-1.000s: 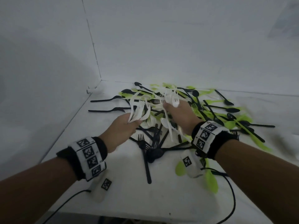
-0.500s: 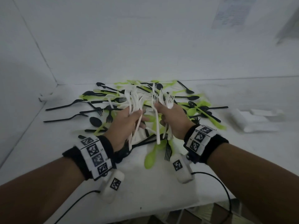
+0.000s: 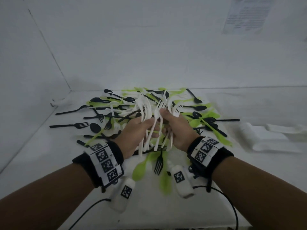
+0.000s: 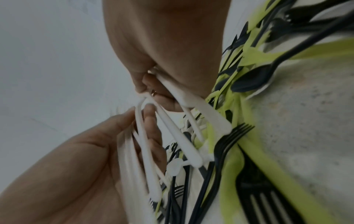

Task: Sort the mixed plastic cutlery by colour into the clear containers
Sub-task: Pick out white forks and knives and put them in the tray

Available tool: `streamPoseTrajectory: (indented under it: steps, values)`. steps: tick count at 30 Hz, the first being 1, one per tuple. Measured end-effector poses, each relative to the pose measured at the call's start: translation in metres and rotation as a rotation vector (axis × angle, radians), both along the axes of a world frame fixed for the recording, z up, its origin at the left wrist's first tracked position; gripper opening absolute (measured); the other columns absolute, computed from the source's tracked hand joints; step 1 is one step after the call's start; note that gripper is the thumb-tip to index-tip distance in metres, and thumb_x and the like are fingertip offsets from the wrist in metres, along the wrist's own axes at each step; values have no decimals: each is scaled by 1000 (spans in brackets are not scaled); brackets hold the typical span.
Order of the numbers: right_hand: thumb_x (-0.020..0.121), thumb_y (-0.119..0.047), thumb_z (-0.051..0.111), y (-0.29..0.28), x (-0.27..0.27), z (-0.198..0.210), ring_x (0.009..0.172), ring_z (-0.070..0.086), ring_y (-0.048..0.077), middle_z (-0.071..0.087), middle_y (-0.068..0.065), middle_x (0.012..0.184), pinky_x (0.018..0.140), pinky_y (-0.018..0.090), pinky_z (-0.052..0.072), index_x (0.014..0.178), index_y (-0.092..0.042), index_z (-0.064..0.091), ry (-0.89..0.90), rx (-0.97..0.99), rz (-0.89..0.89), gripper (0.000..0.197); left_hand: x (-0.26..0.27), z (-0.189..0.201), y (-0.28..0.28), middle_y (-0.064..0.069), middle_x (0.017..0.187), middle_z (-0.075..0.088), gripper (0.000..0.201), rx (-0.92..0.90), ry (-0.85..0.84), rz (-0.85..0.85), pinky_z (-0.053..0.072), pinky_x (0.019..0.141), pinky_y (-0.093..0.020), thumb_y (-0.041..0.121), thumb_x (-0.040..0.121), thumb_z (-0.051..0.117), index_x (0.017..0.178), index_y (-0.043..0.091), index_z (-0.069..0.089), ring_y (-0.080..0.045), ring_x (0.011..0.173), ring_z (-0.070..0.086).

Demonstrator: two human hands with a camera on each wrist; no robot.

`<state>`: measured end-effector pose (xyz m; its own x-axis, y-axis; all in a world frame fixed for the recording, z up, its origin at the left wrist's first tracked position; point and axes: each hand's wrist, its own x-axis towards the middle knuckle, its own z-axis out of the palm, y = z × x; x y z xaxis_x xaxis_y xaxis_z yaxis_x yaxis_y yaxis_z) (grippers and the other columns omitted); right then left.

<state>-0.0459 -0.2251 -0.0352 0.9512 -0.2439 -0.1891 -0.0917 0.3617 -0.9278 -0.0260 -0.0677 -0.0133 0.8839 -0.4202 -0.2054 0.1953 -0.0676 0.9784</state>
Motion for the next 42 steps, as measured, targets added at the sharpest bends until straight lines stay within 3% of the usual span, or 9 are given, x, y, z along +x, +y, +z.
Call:
streamPoseTrajectory:
  steps: [3,6,11,15,21,28,33,37,42]
  values:
    - [97,-32,69,-19,-2,0,49,40,13,56,6,73,45,26,41,99,-11,68,16,21,-92,22,-5,-4,-13,-5,85,71,25,48,-40,81,58,71,-34,26,105,56,109,4,68,-22,75,71]
    - [97,-29,70,-39,-5,1,48,40,11,54,0,64,48,27,40,90,-11,68,15,25,-162,19,-7,-6,-21,-2,76,44,13,55,-36,143,37,54,-27,25,104,56,107,13,54,-13,56,43]
    - [95,-32,72,-56,-12,5,45,39,12,44,-1,55,45,25,38,89,-6,64,57,-96,-122,28,-10,-3,-29,-5,89,39,16,63,-10,101,31,55,-29,22,102,50,109,20,36,-13,60,34]
    - [95,-32,72,-48,-14,9,44,37,12,40,1,57,44,25,36,99,-8,63,13,-96,-57,26,-12,-5,-34,-7,94,44,9,105,-73,51,36,62,-33,18,101,51,106,15,44,-16,67,44]
    - [95,-34,72,-33,-11,14,46,36,13,41,-2,53,48,28,34,81,-11,60,-30,-82,-12,29,-8,-9,-31,-5,86,61,21,122,-186,160,47,63,-29,21,103,58,115,3,59,-15,68,56]
    - [99,-30,67,-11,-3,16,43,41,12,51,1,57,47,28,37,91,-6,67,-3,-78,-3,25,-12,-4,-24,-7,85,45,17,217,-270,12,38,71,-38,23,104,47,102,11,58,-19,73,41]
    - [101,-29,64,-8,3,14,47,43,10,57,2,67,49,26,39,95,-9,68,34,-106,11,22,-11,-8,-4,-1,93,65,25,186,-209,12,52,77,-34,27,108,44,116,24,68,-14,77,57]
    - [101,-34,63,5,6,12,45,40,10,57,0,62,48,26,39,92,-10,68,59,-86,100,26,-7,-9,7,-3,88,63,28,172,-201,36,46,69,-35,24,108,44,113,5,64,-17,72,53]
    - [101,-30,64,16,9,13,39,44,7,53,-4,53,48,25,41,85,-9,66,35,-103,28,26,1,-13,13,-5,79,57,23,133,-223,112,39,56,-24,20,108,47,98,7,64,-13,60,46]
